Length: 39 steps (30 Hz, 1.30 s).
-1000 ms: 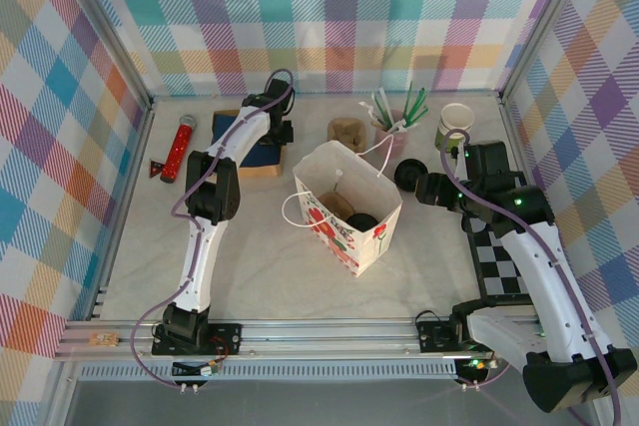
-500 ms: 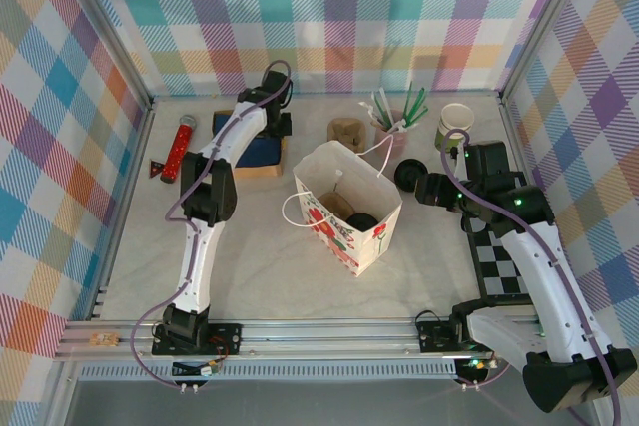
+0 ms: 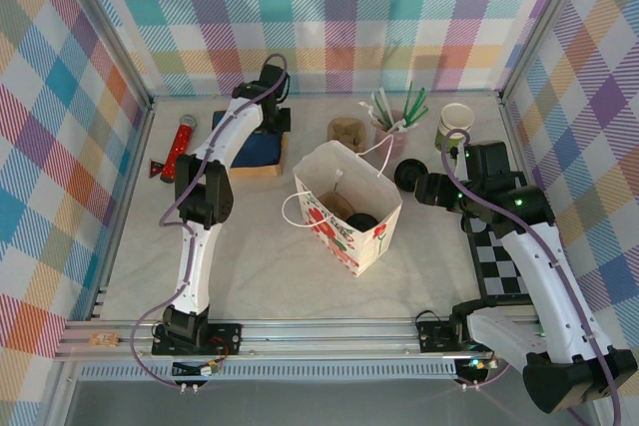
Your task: Pack the takeout coffee
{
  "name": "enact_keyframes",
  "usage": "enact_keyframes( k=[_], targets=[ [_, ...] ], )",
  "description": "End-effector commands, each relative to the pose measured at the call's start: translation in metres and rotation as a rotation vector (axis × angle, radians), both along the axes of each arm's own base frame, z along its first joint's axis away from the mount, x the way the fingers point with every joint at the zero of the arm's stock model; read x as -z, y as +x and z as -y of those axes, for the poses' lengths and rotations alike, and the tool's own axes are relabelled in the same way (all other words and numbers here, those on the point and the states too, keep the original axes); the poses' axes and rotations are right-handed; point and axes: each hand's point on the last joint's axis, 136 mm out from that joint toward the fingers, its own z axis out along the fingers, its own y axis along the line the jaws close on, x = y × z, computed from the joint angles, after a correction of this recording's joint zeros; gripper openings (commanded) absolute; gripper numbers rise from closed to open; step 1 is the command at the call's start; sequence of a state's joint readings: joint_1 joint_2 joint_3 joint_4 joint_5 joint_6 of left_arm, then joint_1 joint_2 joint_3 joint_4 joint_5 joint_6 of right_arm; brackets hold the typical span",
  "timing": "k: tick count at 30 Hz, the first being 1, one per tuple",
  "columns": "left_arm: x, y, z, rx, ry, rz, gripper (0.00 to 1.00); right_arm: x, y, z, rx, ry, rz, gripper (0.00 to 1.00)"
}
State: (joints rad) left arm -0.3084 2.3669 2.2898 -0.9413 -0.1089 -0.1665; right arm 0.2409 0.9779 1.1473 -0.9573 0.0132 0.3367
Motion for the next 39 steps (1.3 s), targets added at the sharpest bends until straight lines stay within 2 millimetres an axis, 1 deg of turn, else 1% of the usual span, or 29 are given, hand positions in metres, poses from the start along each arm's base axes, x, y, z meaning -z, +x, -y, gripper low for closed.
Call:
enact_keyframes(
  k=[1, 5, 10, 14, 17, 20, 22, 26, 29, 30, 34, 38, 39],
  targets=[
    [-0.037, -0.013, 0.001, 0.026, -0.063, 0.018, 0.07, -0.015, 0.003, -0.002, 0.004, 0.035, 0.049, 0.75],
    [-0.044, -0.019, 0.006, 0.045, -0.102, 0.019, 0.07, -0.015, 0.003, -0.002, 0.003, 0.034, 0.052, 0.75],
    [-0.054, -0.021, 0.014, 0.067, -0.143, 0.021, 0.07, -0.014, 0.002, -0.003, 0.003, 0.041, 0.049, 0.75],
    [-0.063, -0.019, 0.016, 0.073, -0.157, 0.037, 0.07, -0.013, 0.0, -0.002, 0.006, 0.039, 0.049, 0.74],
    [-0.066, -0.015, 0.013, 0.069, -0.139, 0.051, 0.07, -0.011, -0.001, -0.001, 0.005, 0.035, 0.046, 0.74],
    [-0.061, -0.01, 0.003, 0.049, -0.086, 0.052, 0.08, -0.009, -0.002, -0.001, 0.003, 0.035, 0.042, 0.75],
    [-0.054, -0.008, -0.004, 0.034, -0.053, 0.039, 0.08, -0.008, -0.003, -0.001, 0.001, 0.036, 0.039, 0.75],
    [-0.04, -0.007, -0.015, 0.015, -0.018, 0.005, 0.08, -0.007, -0.004, 0.0, 0.002, 0.03, 0.039, 0.75],
    [-0.029, -0.009, -0.019, 0.012, 0.008, -0.023, 0.11, -0.007, -0.004, -0.001, 0.0, 0.031, 0.037, 0.75],
    [-0.027, -0.01, -0.02, 0.013, 0.012, -0.031, 0.13, -0.006, -0.004, 0.0, 0.0, 0.03, 0.036, 0.75],
    [-0.022, -0.014, -0.022, 0.013, 0.029, -0.053, 0.29, -0.005, -0.003, 0.0, 0.002, 0.027, 0.034, 0.75],
    [-0.033, -0.009, -0.03, -0.015, 0.03, -0.019, 0.49, -0.005, -0.002, 0.0, 0.004, 0.026, 0.032, 0.75],
    [-0.037, -0.008, -0.03, -0.018, 0.016, -0.01, 0.53, -0.005, -0.002, 0.0, 0.005, 0.025, 0.031, 0.75]
  ],
)
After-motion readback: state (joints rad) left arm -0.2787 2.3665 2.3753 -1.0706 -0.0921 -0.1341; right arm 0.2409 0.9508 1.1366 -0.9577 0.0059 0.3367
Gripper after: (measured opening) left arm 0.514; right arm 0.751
